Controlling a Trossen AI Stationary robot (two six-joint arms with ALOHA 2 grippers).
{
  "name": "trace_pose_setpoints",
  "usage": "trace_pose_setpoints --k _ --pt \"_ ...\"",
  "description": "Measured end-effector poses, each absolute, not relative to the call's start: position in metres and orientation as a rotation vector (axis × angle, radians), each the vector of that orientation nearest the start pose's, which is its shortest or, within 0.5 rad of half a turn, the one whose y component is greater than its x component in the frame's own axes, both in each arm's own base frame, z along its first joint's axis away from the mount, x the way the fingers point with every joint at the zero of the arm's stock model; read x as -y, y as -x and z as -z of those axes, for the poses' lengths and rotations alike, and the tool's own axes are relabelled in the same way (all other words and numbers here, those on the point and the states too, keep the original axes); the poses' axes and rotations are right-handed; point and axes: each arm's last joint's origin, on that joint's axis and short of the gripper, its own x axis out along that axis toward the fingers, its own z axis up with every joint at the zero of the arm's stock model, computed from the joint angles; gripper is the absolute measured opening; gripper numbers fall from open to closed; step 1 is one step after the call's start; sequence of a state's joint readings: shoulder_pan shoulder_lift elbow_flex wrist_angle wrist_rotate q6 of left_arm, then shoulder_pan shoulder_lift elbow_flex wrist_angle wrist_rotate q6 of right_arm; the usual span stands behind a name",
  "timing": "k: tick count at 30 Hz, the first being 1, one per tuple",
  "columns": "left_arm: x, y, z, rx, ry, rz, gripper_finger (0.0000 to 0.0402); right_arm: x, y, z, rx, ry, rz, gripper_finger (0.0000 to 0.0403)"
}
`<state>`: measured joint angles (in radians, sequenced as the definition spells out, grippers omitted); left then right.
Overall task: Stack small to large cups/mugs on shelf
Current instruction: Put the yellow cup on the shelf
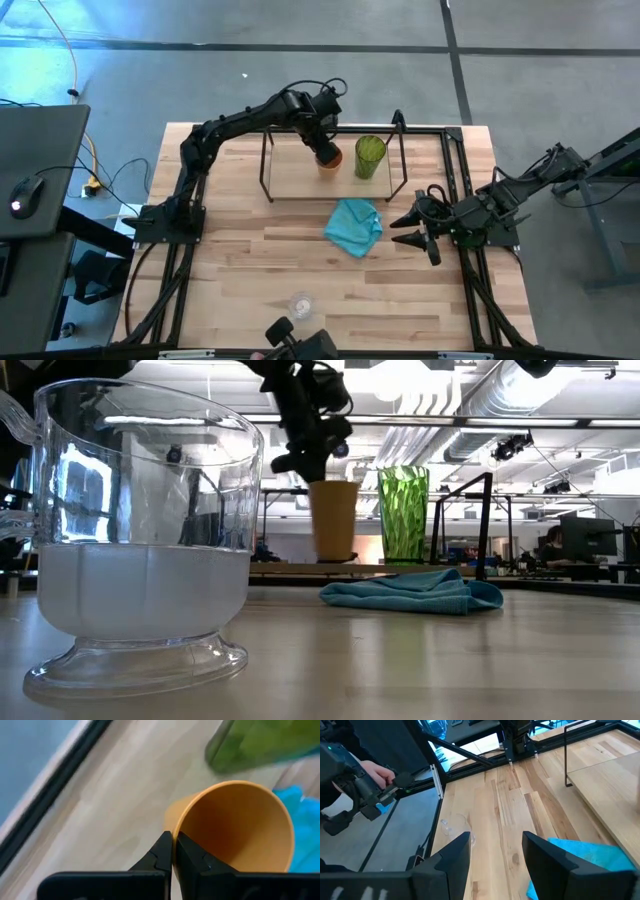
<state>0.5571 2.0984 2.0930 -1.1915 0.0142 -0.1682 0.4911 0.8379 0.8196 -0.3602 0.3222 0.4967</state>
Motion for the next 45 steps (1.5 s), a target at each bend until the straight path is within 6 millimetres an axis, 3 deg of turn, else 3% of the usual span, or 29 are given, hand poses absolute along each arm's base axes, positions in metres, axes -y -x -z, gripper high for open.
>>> trace_pose_setpoints --k 45 --pt "-0.2282 -0.3670 -0.2992 -1.143 0.483 -0.578 0.0000 -0.0757 -0.1612 -0.3198 -0.381 -0.316 -0.080 0.0172"
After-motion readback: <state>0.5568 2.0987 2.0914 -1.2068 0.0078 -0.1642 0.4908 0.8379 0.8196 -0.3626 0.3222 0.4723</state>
